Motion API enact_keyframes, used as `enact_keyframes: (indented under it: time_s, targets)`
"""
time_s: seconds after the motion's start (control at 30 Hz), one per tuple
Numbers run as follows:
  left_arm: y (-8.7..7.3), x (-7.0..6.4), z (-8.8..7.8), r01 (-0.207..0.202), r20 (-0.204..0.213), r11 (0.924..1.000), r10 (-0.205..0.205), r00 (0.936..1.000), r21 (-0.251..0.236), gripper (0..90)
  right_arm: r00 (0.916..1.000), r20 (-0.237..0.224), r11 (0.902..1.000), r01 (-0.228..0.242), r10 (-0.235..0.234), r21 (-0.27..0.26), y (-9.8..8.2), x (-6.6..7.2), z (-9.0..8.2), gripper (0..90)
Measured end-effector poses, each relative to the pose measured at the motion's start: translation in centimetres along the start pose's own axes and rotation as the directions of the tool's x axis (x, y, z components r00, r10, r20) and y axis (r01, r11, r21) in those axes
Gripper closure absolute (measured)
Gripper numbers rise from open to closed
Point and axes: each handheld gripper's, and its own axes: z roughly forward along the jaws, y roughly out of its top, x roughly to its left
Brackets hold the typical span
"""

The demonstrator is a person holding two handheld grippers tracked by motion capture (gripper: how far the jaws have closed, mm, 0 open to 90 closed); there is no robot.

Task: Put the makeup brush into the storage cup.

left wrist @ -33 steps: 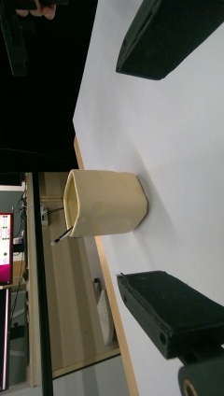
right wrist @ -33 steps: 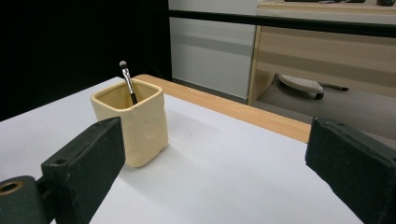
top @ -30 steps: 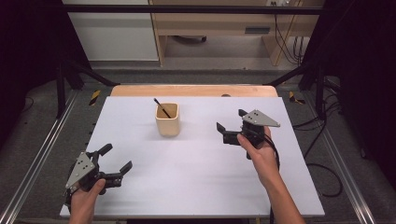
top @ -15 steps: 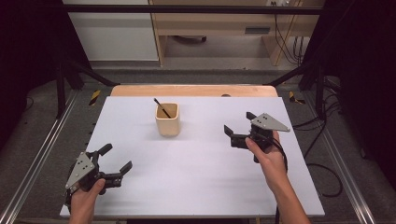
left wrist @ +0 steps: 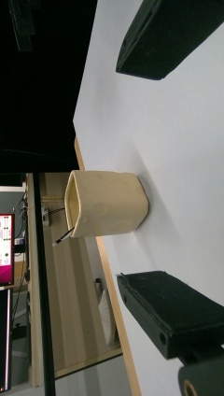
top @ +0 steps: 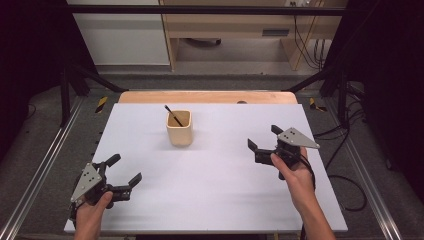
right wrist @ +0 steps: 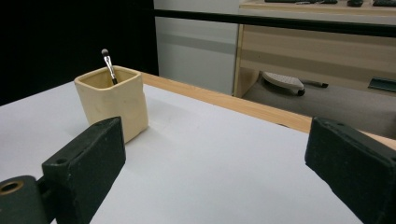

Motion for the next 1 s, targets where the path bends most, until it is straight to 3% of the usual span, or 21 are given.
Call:
enact_keyframes:
  time_s: [0.5,1.0]
  targets:
    - [0.0,0.0,0.0,-0.004,0.002,1.0,0.004,1.0,0.004,1.0,0.9998,0.017,0.9998,-0.013,0.013,0.018,-1.9,-0.7,-1.5,5.4]
    - [0.0,-0.1,0.0,-0.008,0.007,1.0,0.008,0.9999,0.003,1.0,0.9995,0.027,0.9992,0.017,-0.018,0.035,-3.5,-0.9,-3.0,5.0]
